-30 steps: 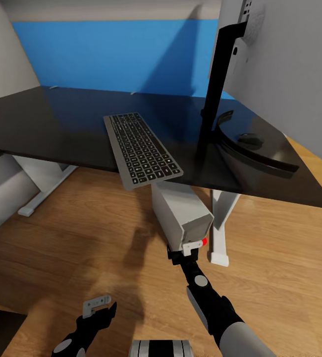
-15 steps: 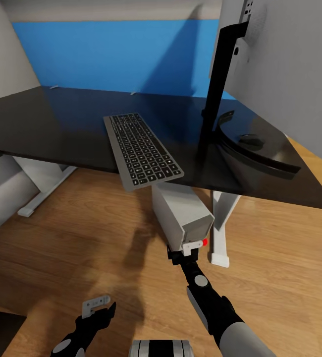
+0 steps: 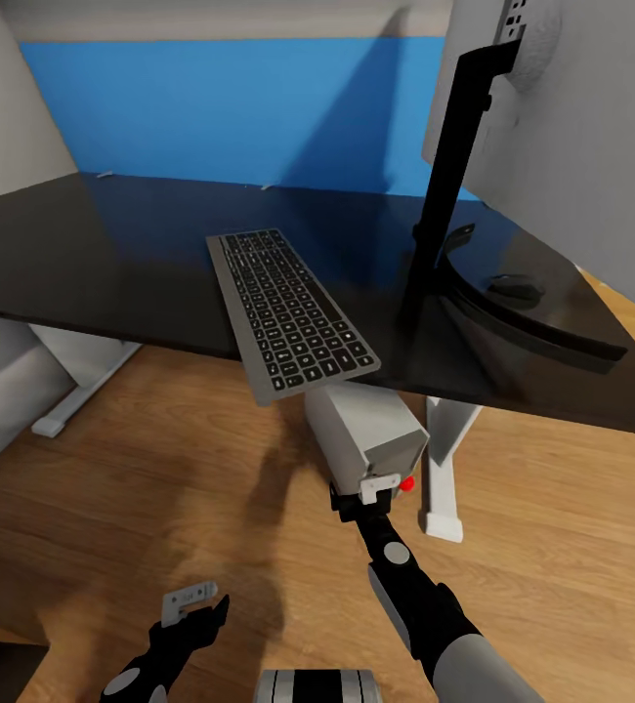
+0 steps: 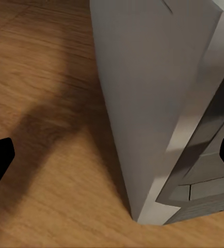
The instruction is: In the bedroom, organize the workspace by keeping the computer under the desk, ensuring the monitor is on the desk, placing the keyboard on the desk next to the monitor, placing the mouse on the desk next to the keyboard, moving the folder from the swivel chair onto the desk next to the mouse, stacking the notebook on top of the folder with the pen on top of the notebook, and positioning the swivel chair next to the desk.
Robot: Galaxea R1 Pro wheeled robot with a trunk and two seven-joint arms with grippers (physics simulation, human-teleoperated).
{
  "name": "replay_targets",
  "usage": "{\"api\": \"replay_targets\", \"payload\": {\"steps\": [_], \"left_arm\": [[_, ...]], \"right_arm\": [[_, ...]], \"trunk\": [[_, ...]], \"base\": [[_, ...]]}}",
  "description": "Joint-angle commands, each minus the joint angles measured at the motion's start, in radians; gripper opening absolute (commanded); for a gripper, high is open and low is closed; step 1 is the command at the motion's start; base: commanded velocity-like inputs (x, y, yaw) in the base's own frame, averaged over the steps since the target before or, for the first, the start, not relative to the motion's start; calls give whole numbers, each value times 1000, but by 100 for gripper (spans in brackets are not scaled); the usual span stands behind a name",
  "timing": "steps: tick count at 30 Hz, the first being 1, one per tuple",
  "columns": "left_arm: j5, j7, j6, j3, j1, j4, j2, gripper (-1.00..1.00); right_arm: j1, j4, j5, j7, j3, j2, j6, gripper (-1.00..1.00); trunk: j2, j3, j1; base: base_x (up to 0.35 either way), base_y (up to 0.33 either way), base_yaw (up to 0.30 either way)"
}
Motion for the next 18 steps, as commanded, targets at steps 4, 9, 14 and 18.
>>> {"api": "replay_targets", "payload": {"steps": [4,9,14,18], "left_arm": [[10,3,6,1,0,-2,-1,100],[10,3,6,1,0,-2,-1,100],[10,3,6,1,0,-2,-1,100],[10,3,6,1,0,-2,-1,100]], "right_arm": [[-1,1,7,-8,4,0,-1,100],[-1,1,7,-8,4,0,-1,100],[-1,1,7,-8,4,0,-1,100],[-1,1,7,-8,4,0,-1,100]], "trunk": [[0,-1,0],[0,-1,0],[0,-1,0],[0,-1,0]], "base": [[7,3,0],[2,1,0],[0,0,0],[82,41,0]]}}
